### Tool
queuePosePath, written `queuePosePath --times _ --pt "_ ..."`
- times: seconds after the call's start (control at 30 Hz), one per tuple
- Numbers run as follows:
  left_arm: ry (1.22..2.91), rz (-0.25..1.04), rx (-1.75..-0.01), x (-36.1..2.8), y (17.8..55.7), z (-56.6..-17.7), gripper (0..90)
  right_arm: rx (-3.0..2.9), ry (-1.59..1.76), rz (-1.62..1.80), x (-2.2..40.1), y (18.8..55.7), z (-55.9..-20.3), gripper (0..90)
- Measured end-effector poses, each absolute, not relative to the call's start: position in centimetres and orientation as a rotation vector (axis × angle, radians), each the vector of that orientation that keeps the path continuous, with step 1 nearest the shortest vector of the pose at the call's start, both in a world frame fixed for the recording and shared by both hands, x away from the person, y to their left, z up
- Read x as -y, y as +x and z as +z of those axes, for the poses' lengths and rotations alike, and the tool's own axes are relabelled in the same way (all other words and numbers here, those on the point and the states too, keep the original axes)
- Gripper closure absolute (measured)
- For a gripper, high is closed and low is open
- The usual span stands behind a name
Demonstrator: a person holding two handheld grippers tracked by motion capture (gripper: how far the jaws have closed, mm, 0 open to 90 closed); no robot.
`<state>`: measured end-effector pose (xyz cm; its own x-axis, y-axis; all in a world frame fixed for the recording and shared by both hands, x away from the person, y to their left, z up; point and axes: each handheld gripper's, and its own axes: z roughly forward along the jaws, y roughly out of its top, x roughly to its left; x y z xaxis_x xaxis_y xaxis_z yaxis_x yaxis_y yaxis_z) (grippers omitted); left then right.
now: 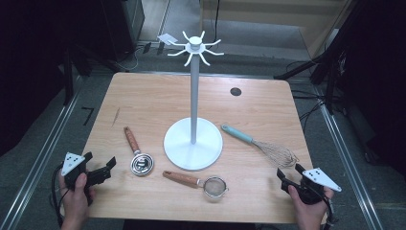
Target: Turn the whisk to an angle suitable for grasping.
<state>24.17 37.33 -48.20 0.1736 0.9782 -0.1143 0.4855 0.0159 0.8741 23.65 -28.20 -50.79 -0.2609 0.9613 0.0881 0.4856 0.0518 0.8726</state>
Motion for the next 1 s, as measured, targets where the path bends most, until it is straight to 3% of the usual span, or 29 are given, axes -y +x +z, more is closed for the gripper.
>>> queuePosePath --times 0.37,0.73,0.83,1.0 --pt "1.584 0.728 -1.456 -37.4 24.3 -48.2 5.8 -1.827 1.377 1.173 28.3 23.2 -49.7 37.8" --pt "1.613 0.730 -1.450 -37.2 24.4 -48.2 5.8 -1.956 1.260 1.087 26.6 23.6 -45.8 37.3" --pt "1.611 0.730 -1.449 -37.2 24.3 -48.2 5.9 -2.055 1.240 1.062 26.4 24.5 -45.1 27.8" --pt "1.607 0.724 -1.450 -37.2 24.2 -48.2 5.9 -2.132 1.215 1.049 25.9 25.9 -44.4 29.5"
